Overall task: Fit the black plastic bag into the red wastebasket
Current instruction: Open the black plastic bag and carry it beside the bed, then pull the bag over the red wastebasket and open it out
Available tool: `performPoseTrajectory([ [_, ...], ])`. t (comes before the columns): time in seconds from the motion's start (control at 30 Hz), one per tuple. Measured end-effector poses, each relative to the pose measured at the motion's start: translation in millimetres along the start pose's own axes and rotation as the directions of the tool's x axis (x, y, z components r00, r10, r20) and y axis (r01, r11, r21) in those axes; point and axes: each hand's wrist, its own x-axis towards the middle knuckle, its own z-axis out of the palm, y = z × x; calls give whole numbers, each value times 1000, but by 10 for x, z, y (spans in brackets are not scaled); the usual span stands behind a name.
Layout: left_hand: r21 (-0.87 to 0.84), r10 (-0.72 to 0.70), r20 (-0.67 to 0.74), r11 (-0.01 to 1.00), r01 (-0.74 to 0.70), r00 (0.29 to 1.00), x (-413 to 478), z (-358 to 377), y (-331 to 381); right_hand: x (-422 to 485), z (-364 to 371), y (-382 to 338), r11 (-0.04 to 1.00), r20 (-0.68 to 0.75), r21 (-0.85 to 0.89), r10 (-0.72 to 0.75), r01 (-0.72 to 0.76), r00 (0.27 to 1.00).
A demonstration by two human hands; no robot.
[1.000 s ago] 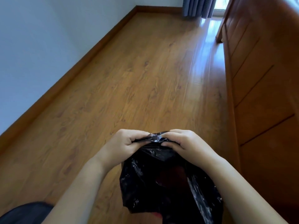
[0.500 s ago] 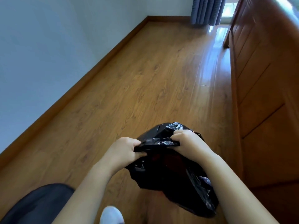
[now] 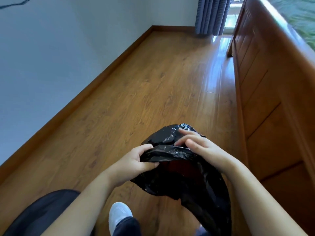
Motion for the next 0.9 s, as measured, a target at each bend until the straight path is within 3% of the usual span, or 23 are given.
performPoseTrajectory([
  [0.1, -74, -46, 37, 996, 49, 998, 77, -13, -116, 171, 51, 173, 975, -109, -220, 3, -27, 994],
  [0.2, -83, -63, 51, 994, 67, 997, 240, -27, -250, 437, 67, 444, 873, -29, -479, 92, -94, 995],
  [0.33, 10, -98, 46, 995, 97, 994, 528, 18, -498, 701, 87, 893, 779, 82, -619, 186, -96, 979],
  [0.53, 109, -61, -18, 992, 62, 998, 952, 73, -815, 888, 157, 1463, 649, 171, -755, 327, -89, 930],
  [0.7, 240, -44, -35, 969, 52, 998, 1215, 90, -1104, 1056, 220, 1826, 621, 161, -776, 370, -115, 915],
  [0.8, 437, 17, 55, 899, -39, 998, 1290, 90, -1283, 1173, 317, 2016, 649, 121, -743, 372, -165, 920],
  [0.9, 612, 73, 227, 765, -201, 971, 1329, 115, -1424, 1261, 438, 2170, 664, 105, -727, 361, -176, 927],
])
